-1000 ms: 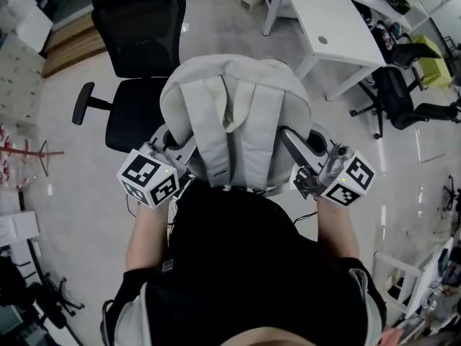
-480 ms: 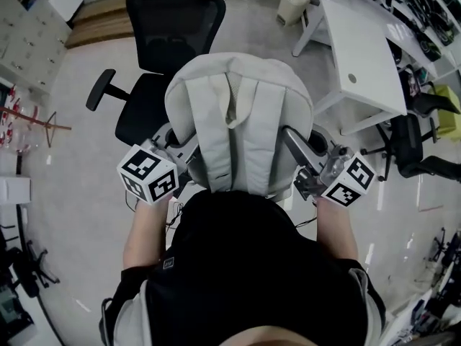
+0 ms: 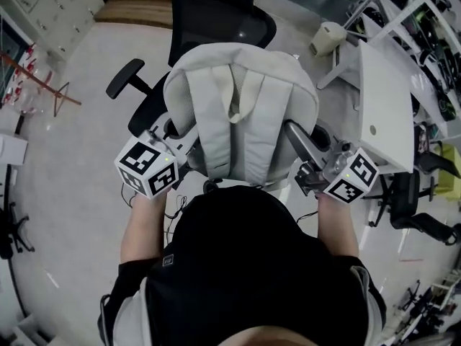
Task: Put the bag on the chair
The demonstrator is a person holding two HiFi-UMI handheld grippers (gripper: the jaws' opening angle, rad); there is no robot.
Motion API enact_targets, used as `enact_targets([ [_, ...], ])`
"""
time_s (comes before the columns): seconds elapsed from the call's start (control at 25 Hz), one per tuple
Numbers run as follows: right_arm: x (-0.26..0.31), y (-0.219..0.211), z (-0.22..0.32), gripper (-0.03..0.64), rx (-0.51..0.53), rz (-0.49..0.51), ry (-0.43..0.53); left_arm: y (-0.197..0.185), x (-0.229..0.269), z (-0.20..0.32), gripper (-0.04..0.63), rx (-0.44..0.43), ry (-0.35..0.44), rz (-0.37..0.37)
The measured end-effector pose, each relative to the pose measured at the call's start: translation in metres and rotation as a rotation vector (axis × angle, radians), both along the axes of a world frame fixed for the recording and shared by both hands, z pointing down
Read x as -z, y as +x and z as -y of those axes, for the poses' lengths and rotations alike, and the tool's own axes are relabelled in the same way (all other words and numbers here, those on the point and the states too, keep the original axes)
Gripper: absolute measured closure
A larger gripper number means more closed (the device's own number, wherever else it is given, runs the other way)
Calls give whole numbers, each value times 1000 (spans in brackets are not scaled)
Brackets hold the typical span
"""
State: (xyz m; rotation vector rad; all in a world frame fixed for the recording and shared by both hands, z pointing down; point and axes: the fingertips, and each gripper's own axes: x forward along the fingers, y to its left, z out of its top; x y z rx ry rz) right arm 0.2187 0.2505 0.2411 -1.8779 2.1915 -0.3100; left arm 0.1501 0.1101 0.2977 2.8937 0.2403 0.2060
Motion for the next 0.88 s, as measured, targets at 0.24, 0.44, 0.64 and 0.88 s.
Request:
enact_targets([
  [0.24, -31, -7, 68, 554, 124, 65, -66, -28, -25, 57, 529, 150, 2, 69],
  [0.44, -43, -11, 102, 554, 259, 76, -89, -52, -38, 74, 529, 290, -28, 90],
  [0.64, -44, -16, 154, 554, 433, 70, -89, -77, -38, 104, 531, 460, -40, 88],
  [0.88, -45, -9, 214, 554, 593, 71, -96, -85, -33, 143, 529, 611, -16, 114],
])
